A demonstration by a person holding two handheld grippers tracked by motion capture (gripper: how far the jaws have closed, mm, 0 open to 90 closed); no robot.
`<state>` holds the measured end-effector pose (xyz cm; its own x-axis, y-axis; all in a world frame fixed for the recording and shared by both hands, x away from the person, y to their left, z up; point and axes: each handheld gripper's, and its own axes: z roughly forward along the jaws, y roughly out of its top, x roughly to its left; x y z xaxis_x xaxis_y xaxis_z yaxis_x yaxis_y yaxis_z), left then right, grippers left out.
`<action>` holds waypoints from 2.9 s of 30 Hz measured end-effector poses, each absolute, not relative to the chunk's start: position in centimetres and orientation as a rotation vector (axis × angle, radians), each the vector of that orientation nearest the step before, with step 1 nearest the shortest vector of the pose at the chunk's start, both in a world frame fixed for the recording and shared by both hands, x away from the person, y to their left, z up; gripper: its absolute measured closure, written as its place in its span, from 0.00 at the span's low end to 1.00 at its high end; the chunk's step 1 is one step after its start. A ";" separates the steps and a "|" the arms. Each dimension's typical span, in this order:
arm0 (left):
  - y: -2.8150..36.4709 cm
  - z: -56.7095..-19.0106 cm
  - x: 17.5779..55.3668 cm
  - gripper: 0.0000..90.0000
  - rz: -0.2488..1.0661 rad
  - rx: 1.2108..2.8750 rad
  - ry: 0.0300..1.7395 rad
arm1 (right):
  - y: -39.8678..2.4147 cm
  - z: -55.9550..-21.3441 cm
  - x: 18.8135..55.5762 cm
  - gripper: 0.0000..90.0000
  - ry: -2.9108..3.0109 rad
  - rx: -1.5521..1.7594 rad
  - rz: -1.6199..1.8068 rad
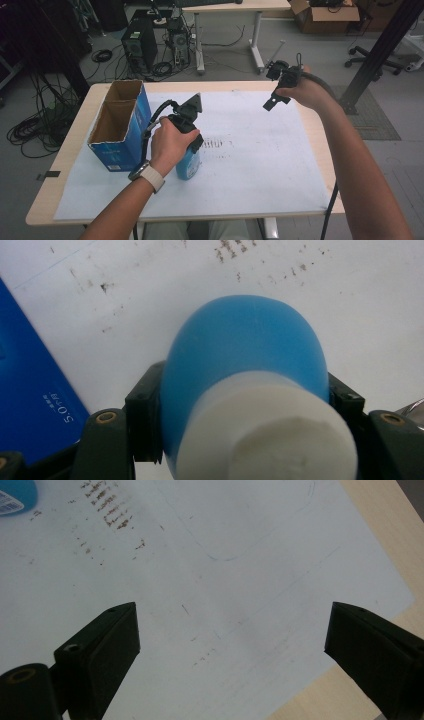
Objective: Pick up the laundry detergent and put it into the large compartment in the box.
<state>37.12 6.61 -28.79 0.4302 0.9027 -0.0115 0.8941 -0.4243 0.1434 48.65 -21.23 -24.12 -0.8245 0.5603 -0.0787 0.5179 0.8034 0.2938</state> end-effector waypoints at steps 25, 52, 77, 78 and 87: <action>7.0 -26.7 37.0 0.41 0.052 2.543 1.545 | -21.4 -24.2 48.6 0.08 2.828 0.861 0.389; 11.2 -11.5 37.5 0.41 0.047 2.484 1.613 | -21.4 -23.8 48.1 0.08 2.823 0.858 0.395; 21.1 -6.0 38.7 0.42 0.210 2.212 1.958 | -21.8 -24.2 48.2 0.08 2.827 0.875 0.374; 21.8 -6.2 38.9 0.41 0.218 2.199 1.978 | -21.8 -24.2 48.2 0.08 2.827 0.871 0.374; 24.2 -8.3 39.7 0.41 0.295 2.141 2.051 | -22.0 -24.2 48.2 0.08 2.824 0.887 0.370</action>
